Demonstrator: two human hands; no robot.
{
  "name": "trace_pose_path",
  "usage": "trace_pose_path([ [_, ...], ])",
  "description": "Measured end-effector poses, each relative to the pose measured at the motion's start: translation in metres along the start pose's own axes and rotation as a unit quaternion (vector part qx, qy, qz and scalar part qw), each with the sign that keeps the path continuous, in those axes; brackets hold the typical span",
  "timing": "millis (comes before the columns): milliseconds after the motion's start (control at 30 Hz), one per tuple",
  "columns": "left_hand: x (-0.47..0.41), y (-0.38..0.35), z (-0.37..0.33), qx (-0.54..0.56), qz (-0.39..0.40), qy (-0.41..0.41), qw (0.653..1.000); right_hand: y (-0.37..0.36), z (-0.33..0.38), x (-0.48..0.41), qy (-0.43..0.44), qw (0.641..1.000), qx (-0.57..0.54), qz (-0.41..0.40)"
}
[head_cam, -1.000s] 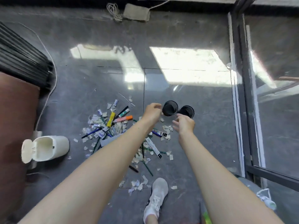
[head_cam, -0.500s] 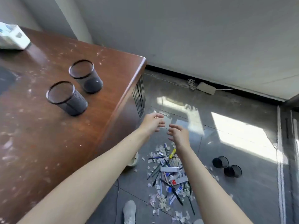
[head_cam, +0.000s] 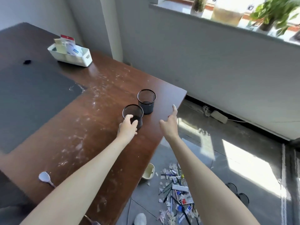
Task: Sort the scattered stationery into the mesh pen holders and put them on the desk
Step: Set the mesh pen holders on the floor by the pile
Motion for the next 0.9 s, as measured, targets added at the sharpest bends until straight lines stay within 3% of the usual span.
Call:
trace_pose_path([
  [133, -0.017, -0.004, 0.017, -0.076, 0.043, 0.011, 0.996, -0.011, 0.012, -0.003, 0.017, 0.998, 0.056, 0.017],
  [367, -0.011, 0.022, 0.005, -0.168, -0.107, -0.093, 0.976, -0.042, 0.009, -0.022, 0.039, 0.977, 0.186, 0.097],
  [500, -0.01, 0.04, 0.01, -0.205, -0.115, -0.142, 0.961, -0.068, 0.015, -0.042, 0.09, 0.94, 0.303, 0.13],
  [700, -0.01, 0.061, 0.022, -0.194, -0.106, -0.144, 0.965, -0.09, 0.015, -0.074, 0.063, 0.926, 0.329, 0.173],
  [900, -0.003, 0.058, 0.021, -0.207, -0.085, -0.161, 0.961, -0.057, 0.019, -0.068, 0.09, 0.943, 0.318, 0.043],
])
Point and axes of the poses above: each hand's wrist, its own x-axis away from the middle knuckle, its own y-axis out of the back of the hand, z = x × y, the point moved 5 cm from there along -x, towards the middle knuckle, and after that the axes turned 10 degrees about y, right-handed, at the moved point
